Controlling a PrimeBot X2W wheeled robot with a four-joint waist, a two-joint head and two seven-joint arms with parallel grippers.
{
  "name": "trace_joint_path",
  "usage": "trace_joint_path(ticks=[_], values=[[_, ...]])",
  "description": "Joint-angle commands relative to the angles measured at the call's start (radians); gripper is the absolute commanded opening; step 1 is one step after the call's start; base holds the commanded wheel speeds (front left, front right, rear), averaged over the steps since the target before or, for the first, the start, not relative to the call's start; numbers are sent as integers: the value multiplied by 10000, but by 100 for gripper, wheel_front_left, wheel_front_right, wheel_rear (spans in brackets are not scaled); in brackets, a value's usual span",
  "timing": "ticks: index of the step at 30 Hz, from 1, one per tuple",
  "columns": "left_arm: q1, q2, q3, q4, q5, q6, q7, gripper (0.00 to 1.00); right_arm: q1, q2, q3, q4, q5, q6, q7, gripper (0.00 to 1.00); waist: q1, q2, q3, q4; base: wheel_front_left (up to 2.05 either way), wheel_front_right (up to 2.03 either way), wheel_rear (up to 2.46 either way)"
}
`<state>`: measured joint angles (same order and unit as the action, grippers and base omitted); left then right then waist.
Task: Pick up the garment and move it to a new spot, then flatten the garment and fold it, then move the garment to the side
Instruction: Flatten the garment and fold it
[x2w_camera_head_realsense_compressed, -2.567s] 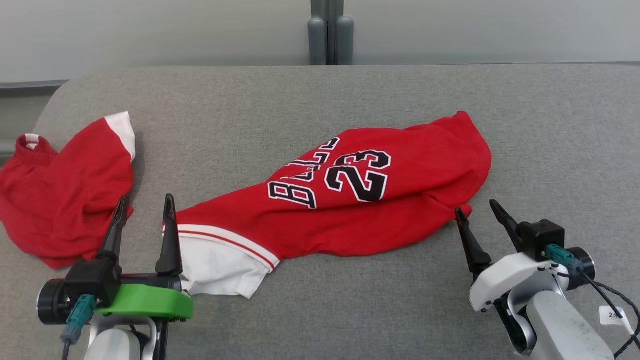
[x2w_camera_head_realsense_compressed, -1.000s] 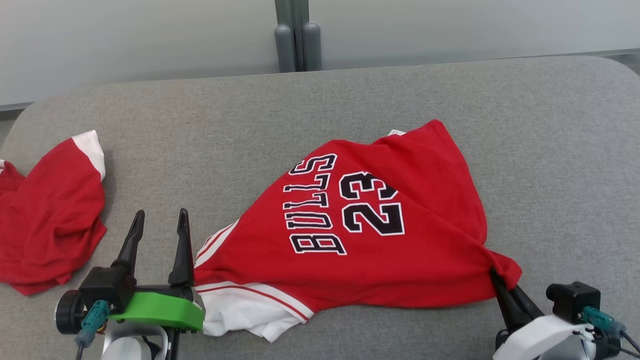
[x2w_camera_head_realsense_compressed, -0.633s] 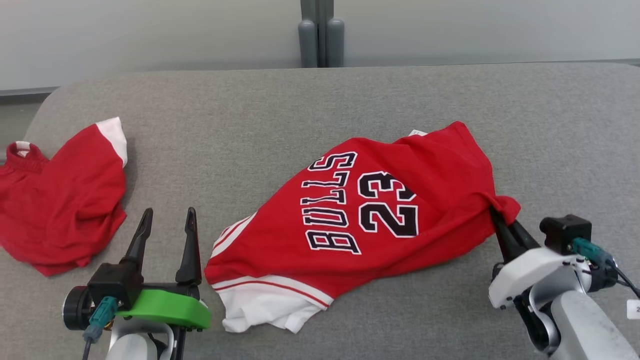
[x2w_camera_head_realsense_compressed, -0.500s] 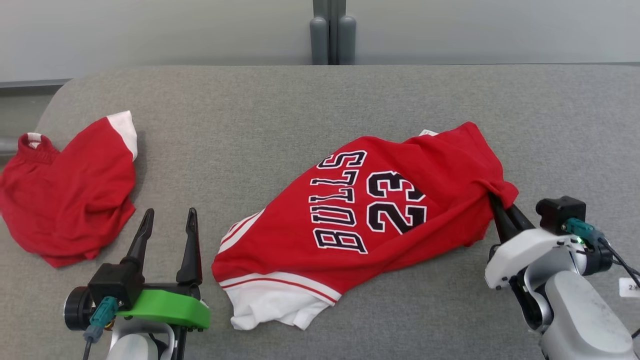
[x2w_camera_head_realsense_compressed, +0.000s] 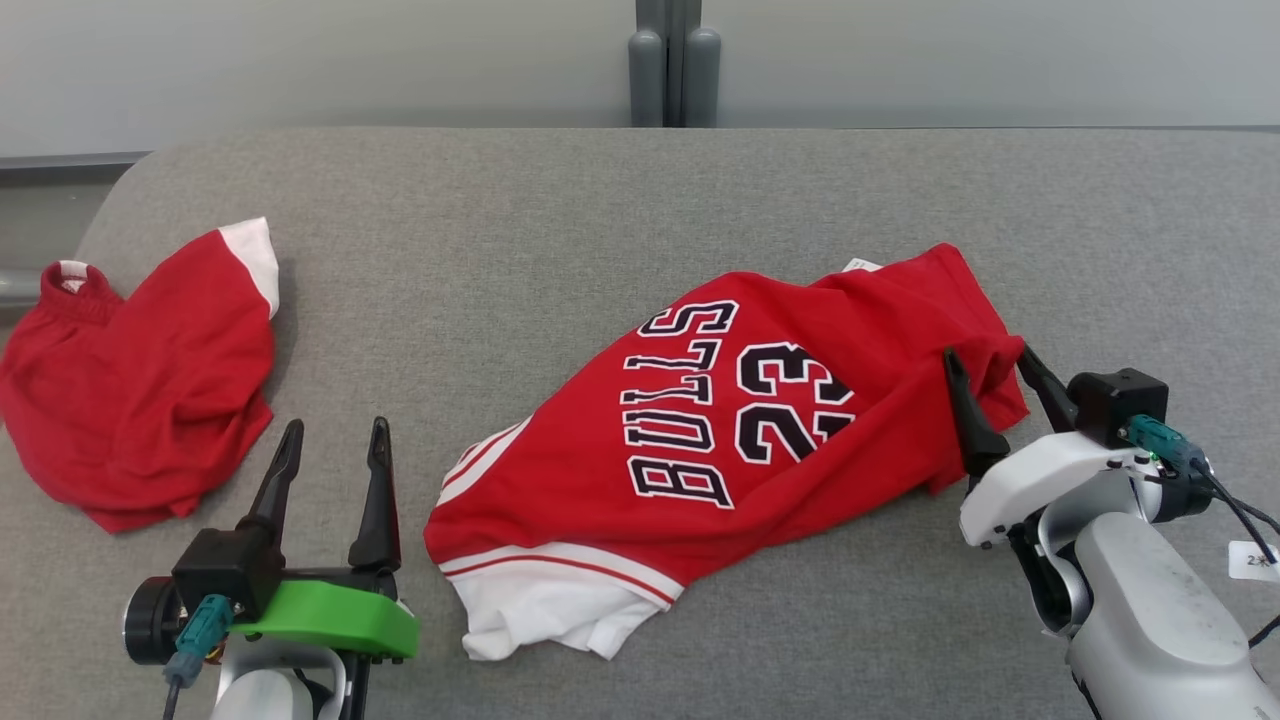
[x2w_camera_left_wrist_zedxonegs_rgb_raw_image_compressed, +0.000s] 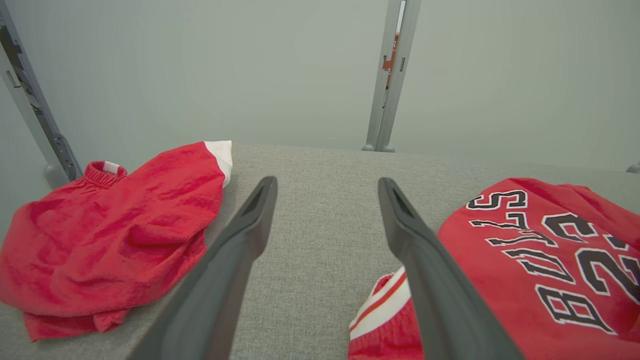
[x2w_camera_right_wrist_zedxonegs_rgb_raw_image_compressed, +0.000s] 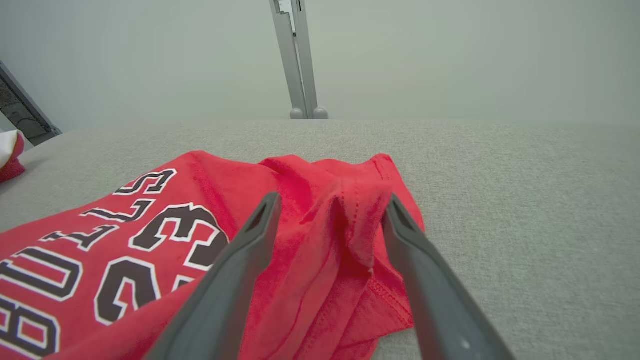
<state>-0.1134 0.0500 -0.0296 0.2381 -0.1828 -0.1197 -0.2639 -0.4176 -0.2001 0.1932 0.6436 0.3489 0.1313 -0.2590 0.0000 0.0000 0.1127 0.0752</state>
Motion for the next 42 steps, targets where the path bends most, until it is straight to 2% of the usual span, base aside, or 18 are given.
trace_joint_path(ticks=[1,10,18,27,42], values=[[54,12,79,-30,54,34,-8,100,222,-88,-133,-381,3,-8,-70,100,0,0,-48,-178,0,0,0],[225,13,209,-109,227,-22,-8,100,1979,193,-1304,-3571,-611,-8,-66,100,0,0,-173,-509,0,0,0],[455,13,144,-19,295,-59,-8,100,3422,588,-1695,-5231,-1008,-8,-67,100,0,0,-357,-462,0,0,0],[940,13,-46,490,345,-106,-8,100,4225,927,-1727,-5599,-1160,-8,-68,100,0,0,-557,-467,0,0,0],[591,312,-1295,2814,-230,-114,-8,100,4118,984,-1599,-5475,-1082,-8,-69,100,0,0,-435,-661,0,0,0]])
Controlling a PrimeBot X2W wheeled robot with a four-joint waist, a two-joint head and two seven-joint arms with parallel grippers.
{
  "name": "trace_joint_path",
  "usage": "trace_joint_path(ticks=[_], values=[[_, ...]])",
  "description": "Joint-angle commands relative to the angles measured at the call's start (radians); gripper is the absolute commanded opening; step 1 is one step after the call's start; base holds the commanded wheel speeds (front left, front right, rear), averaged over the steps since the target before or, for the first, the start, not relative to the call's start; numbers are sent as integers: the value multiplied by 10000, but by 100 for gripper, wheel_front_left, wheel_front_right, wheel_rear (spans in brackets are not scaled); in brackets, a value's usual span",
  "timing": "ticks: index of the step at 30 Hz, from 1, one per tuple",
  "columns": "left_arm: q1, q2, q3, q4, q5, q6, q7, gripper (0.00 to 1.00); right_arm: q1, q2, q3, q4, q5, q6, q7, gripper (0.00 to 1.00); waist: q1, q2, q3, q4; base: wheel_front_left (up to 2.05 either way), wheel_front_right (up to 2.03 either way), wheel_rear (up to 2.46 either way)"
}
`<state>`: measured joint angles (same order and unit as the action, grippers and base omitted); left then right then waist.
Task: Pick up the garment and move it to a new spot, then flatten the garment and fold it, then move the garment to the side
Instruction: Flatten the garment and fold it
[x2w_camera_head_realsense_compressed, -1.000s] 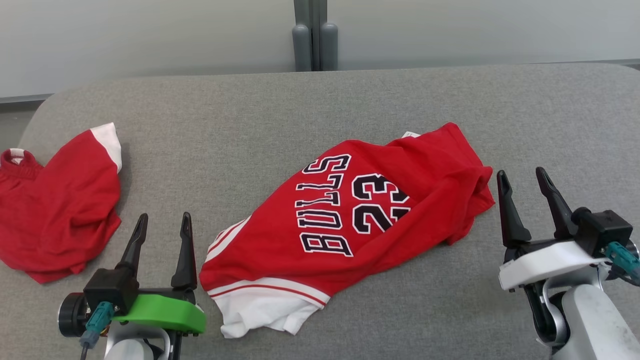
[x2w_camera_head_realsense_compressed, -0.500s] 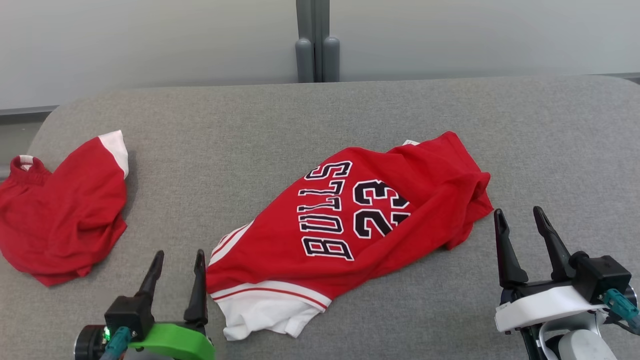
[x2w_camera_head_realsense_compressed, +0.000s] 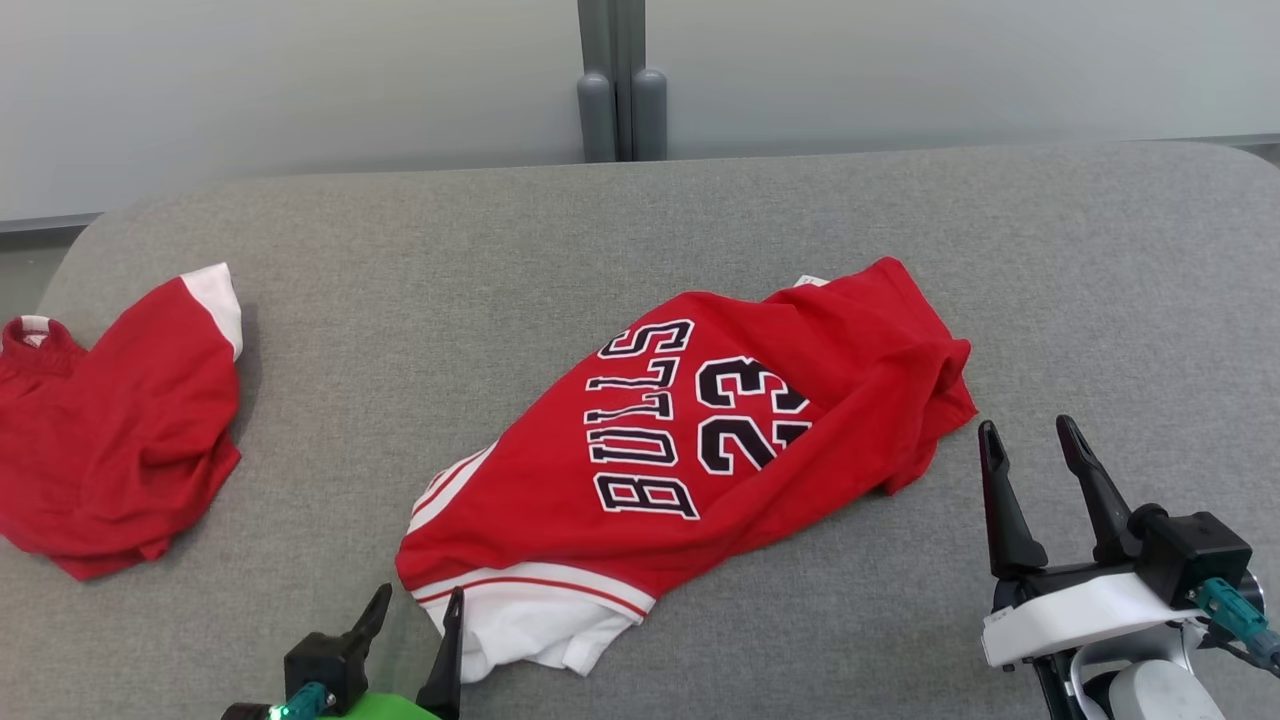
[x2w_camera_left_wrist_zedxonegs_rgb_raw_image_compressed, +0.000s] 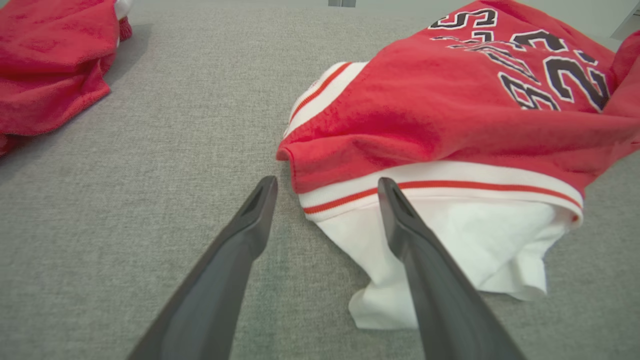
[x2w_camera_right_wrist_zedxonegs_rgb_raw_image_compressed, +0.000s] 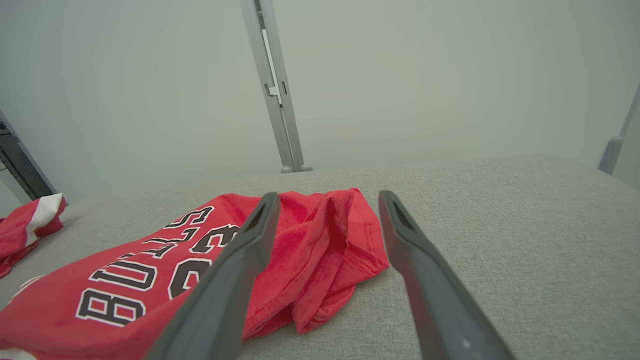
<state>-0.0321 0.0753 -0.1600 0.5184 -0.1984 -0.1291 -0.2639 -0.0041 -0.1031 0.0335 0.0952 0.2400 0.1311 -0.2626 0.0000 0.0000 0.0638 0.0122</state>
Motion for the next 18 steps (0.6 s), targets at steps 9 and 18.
trace_joint_path(ticks=[9,18], values=[[-1250,280,-309,1351,-461,-12,-8,95,-273,-66,98,57,28,-6,-33,100,0,0,436,-266,0,0,0],[-2088,586,-295,1231,-731,-10,-8,0,-404,-87,72,14,61,-6,-33,100,0,0,655,-430,0,0,0]])
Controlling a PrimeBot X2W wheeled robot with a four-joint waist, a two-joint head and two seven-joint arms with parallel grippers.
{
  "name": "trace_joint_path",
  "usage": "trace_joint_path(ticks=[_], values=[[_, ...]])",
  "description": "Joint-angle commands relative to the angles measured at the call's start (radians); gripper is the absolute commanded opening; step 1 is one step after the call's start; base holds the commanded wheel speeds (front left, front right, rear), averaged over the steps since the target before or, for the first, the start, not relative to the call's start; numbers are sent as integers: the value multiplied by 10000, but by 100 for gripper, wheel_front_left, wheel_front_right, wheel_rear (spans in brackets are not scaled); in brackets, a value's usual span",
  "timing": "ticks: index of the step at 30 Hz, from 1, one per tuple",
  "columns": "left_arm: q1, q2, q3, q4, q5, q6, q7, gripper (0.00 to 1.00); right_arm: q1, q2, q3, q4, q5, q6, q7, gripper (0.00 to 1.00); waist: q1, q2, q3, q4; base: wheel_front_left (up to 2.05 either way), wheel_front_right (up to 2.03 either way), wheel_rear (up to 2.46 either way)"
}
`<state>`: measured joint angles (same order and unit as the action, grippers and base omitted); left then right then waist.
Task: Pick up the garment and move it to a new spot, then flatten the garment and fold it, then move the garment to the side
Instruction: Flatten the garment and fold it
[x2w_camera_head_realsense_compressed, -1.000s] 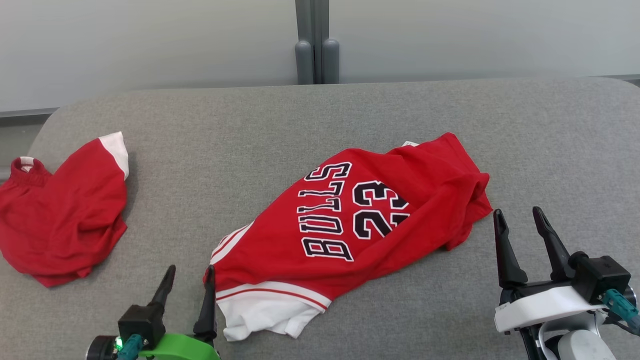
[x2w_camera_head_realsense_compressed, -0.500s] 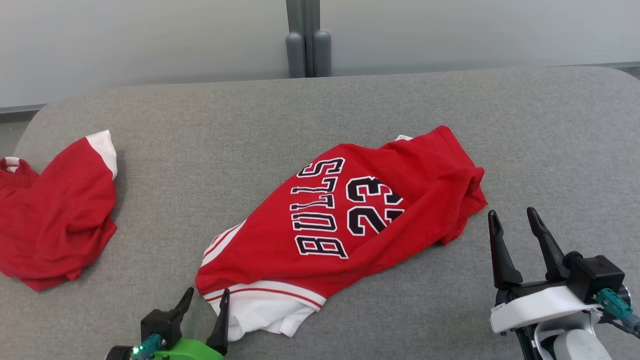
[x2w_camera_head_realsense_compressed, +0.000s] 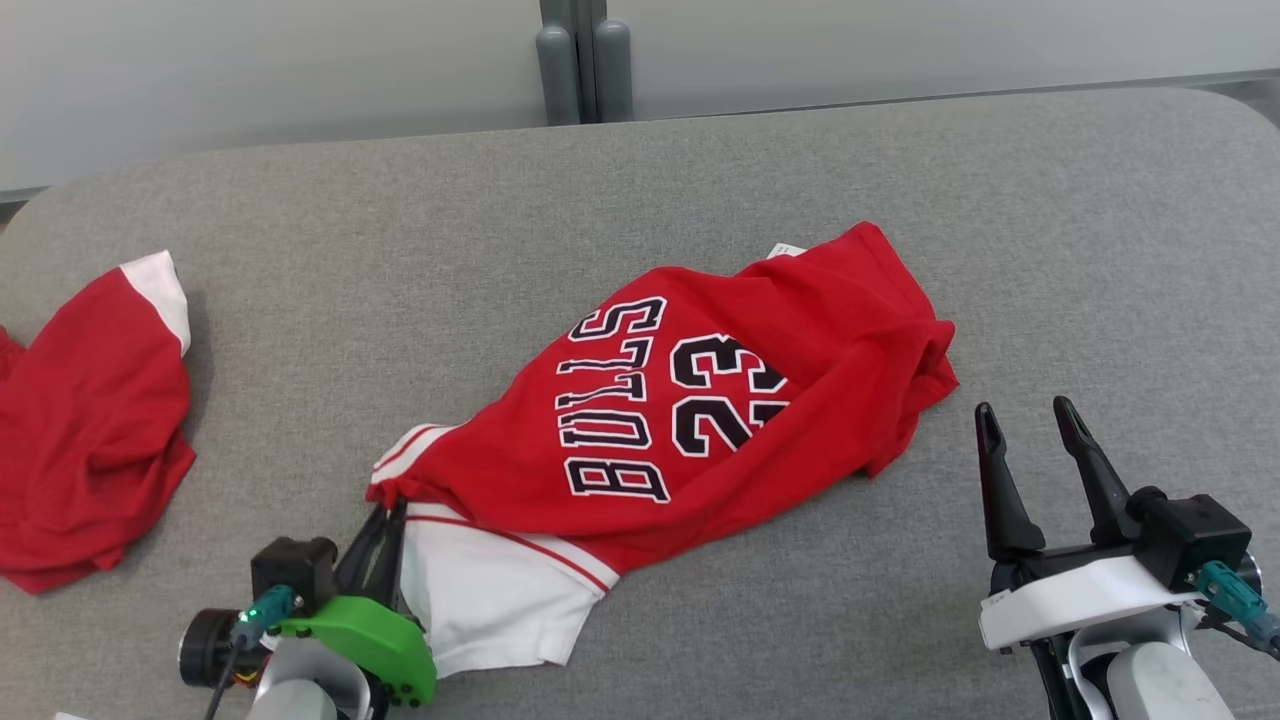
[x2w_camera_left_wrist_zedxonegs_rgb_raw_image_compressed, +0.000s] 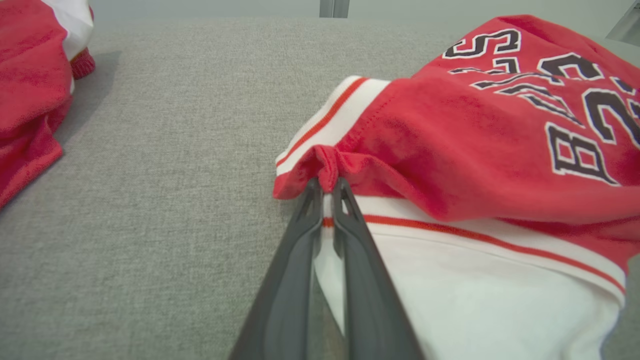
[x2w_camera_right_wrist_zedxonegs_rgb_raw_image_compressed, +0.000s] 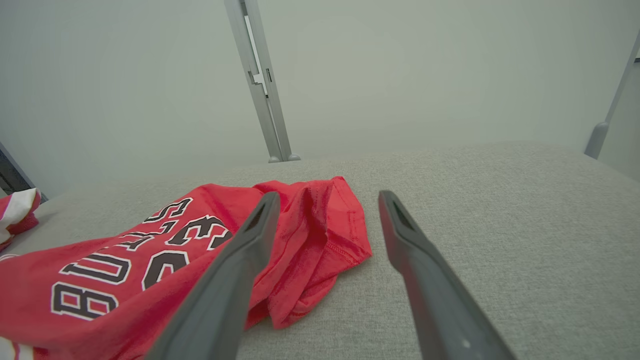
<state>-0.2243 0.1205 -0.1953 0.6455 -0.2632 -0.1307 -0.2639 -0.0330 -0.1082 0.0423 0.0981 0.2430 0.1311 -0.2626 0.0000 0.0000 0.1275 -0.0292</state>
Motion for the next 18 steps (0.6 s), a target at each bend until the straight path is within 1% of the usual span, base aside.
trace_joint_path(ticks=[1,5,10,11,12,13,18], values=[[-258,171,129,-105,-85,5,-8,0,-123,-36,-28,-17,25,-6,-33,100,0,0,26,-25,0,0,0],[-648,271,505,-368,-2,5,-8,0,-177,-47,-77,-35,-2,-6,-33,100,0,0,64,-44,0,0,0],[-905,186,732,-279,139,5,-8,0,-268,25,-60,-11,-55,-6,-33,100,0,0,75,-38,0,0,0],[-951,166,727,-216,167,5,-8,28,-277,48,-31,0,-58,-6,-33,100,0,0,71,-35,0,0,0],[-968,163,728,-183,183,5,-8,78,-280,65,-12,8,-67,-6,-33,100,0,0,67,-33,0,0,0],[-954,149,776,-172,173,5,-8,100,-273,79,0,15,-72,-6,-33,100,0,0,58,-26,0,0,0],[-466,51,1121,-556,293,4,-8,100,-144,138,-66,6,-62,-6,-33,100,0,0,4,83,0,0,0]])
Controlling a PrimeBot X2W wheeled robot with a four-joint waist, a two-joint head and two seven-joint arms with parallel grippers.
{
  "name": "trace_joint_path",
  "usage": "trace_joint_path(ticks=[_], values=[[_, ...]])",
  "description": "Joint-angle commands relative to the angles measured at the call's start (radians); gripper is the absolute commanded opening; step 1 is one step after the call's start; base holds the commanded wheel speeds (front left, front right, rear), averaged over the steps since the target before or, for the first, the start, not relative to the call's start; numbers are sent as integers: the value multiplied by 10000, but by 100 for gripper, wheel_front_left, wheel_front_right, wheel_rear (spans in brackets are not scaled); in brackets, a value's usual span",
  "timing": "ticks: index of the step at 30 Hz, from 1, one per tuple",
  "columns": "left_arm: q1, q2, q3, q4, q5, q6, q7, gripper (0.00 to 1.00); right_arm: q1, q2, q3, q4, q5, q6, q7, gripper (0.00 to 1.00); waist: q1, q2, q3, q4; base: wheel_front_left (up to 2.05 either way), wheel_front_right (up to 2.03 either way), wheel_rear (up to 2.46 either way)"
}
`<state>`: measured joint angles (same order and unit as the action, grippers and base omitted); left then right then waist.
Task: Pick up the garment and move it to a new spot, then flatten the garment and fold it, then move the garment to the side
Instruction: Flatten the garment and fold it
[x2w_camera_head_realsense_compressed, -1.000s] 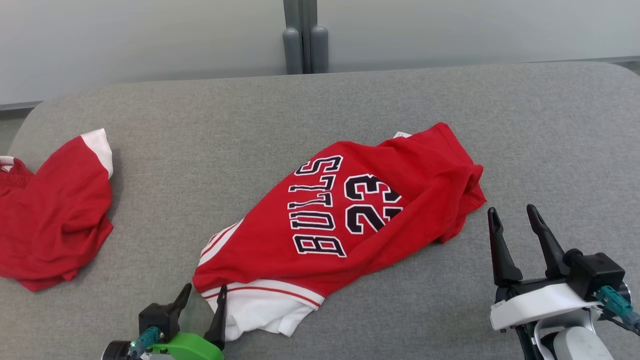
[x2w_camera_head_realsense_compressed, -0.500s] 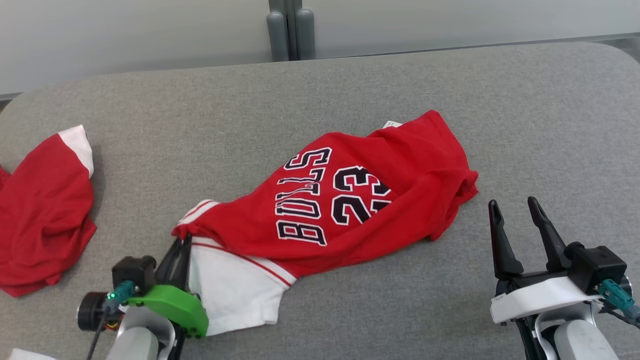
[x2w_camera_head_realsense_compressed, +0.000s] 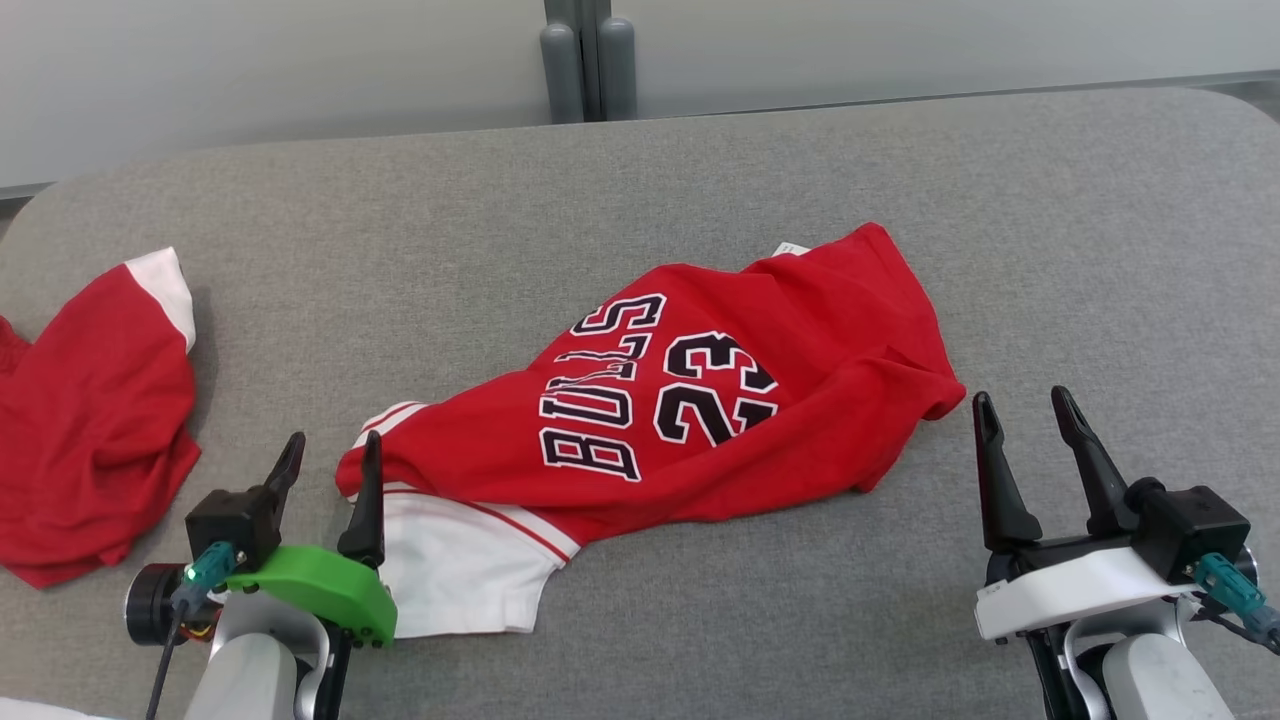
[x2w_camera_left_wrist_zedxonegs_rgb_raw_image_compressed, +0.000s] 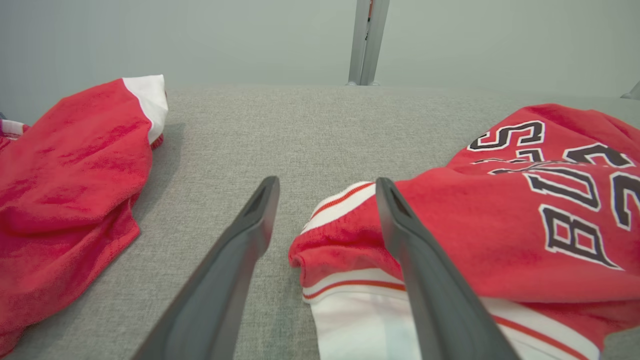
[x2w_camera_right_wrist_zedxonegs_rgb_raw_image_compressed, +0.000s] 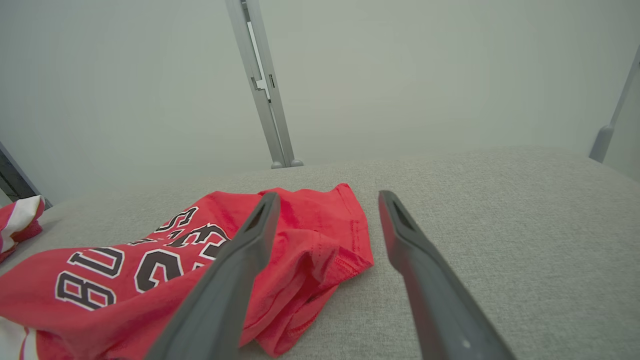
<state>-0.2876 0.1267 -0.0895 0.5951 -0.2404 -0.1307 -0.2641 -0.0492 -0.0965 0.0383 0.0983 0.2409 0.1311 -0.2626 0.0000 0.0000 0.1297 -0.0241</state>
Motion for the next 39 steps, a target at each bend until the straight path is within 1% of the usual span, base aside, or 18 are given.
trace_joint_path(ticks=[1,5,12,18,22,27,31,39], values=[[285,-38,161,-228,102,4,-6,100,54,22,-51,10,-32,-6,-33,100,0,0,-33,71,0,0,0],[769,-159,570,-1089,340,6,-6,100,153,21,-119,49,-5,-6,-33,100,0,0,-76,190,0,0,0],[1632,-473,1370,-2982,734,58,-6,100,332,-88,-160,368,75,-6,-33,100,0,0,-202,418,0,0,0],[2212,-658,1622,-4022,994,49,-6,100,565,-282,53,1015,258,-6,-33,100,0,0,-368,596,0,0,0],[2404,-701,1625,-4250,1056,39,-4,100,548,-513,448,1576,191,-6,-33,100,0,0,-447,685,0,0,0],[2418,-735,1565,-4336,1100,29,-6,100,169,-755,1019,2340,103,-8,-33,100,0,0,-468,788,0,0,0],[2431,-747,1477,-4356,1114,22,-5,100,-276,-982,1530,3070,-1,-8,-32,100,0,0,-412,865,0,0,0],[2283,-757,1292,-4306,1097,15,-5,100,-1471,-1130,2329,4801,-137,-8,-24,100,0,0,-226,1068,0,0,0]])
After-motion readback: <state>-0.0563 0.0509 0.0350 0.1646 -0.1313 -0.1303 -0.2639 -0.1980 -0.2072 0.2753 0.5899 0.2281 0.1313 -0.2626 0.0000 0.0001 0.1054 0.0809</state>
